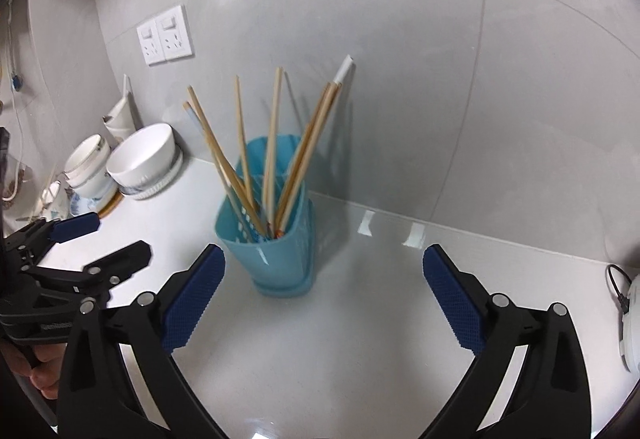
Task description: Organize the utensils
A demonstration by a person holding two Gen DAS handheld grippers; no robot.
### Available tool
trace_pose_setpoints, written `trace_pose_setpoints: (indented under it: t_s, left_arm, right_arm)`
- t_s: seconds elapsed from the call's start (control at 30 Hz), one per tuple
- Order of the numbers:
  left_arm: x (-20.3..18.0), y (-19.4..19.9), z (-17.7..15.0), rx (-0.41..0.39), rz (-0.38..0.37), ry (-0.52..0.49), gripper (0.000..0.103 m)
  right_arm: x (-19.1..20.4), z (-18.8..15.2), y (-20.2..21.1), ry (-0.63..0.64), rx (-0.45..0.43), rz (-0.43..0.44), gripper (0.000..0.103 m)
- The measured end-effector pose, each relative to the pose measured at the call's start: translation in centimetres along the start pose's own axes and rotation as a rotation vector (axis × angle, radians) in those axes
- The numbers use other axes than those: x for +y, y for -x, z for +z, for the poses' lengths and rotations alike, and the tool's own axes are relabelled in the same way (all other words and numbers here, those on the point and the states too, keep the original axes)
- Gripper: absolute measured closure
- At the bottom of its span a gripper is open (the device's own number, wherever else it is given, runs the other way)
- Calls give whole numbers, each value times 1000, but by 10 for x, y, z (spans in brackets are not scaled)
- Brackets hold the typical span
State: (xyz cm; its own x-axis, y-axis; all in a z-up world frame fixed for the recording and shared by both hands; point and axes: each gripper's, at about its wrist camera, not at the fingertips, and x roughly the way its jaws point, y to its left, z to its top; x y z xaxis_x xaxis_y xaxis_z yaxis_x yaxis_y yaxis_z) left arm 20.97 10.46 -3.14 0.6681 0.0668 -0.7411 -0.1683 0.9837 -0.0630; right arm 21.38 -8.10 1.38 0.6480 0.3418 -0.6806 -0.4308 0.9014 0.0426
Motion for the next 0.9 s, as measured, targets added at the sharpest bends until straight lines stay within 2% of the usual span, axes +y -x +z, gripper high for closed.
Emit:
trace_pose_setpoints:
  t_s: [0.9]
  left_arm:
    - [-4,-3,4,-1,-6,-4,6]
  right_arm:
    - [-6,-5,-4,-17,29,-8,8]
